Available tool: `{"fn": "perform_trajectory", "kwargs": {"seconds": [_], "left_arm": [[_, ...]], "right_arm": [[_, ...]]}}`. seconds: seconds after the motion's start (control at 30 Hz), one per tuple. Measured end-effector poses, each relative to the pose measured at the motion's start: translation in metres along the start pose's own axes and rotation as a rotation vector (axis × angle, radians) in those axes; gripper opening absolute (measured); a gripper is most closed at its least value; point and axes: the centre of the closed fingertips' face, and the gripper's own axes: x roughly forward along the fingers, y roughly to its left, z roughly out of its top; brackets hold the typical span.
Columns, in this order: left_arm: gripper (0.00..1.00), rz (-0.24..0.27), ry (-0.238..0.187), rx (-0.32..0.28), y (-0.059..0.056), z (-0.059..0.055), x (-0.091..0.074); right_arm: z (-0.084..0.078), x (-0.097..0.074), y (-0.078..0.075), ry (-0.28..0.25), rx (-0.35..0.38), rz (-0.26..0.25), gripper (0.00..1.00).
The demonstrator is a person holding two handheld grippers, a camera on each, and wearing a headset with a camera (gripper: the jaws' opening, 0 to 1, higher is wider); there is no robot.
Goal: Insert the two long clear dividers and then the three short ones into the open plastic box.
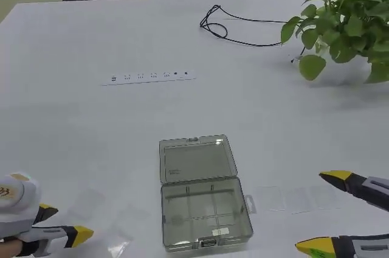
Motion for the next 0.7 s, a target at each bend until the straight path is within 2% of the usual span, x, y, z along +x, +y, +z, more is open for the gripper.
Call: {"fn": "perform_trajectory", "kwargs": {"seconds": [0.33, 0.47, 0.63, 0.7], "left_arm": [[0.5, 0.037, 0.095, 0.019, 0.004, -0.01, 0.012], [0.47, 0.052, 0.106, 0.033, 0.005, -0.009, 0.012], [0.43, 0.087, 0.125, 0.054, 0.012, -0.01, 0.013], [0.43, 0.098, 0.134, 0.068, 0.01, -0.01, 0.014]], "right_arm": [[0.002, 0.0, 0.001, 0.0, 0.002, -0.004, 0.86], [0.003, 0.0, 0.001, -0.003, 0.004, -0.007, 0.86], [0.006, 0.0, 0.003, -0.002, 0.006, -0.007, 0.86], [0.007, 0.001, 0.003, -0.005, 0.006, -0.006, 0.86]]}}
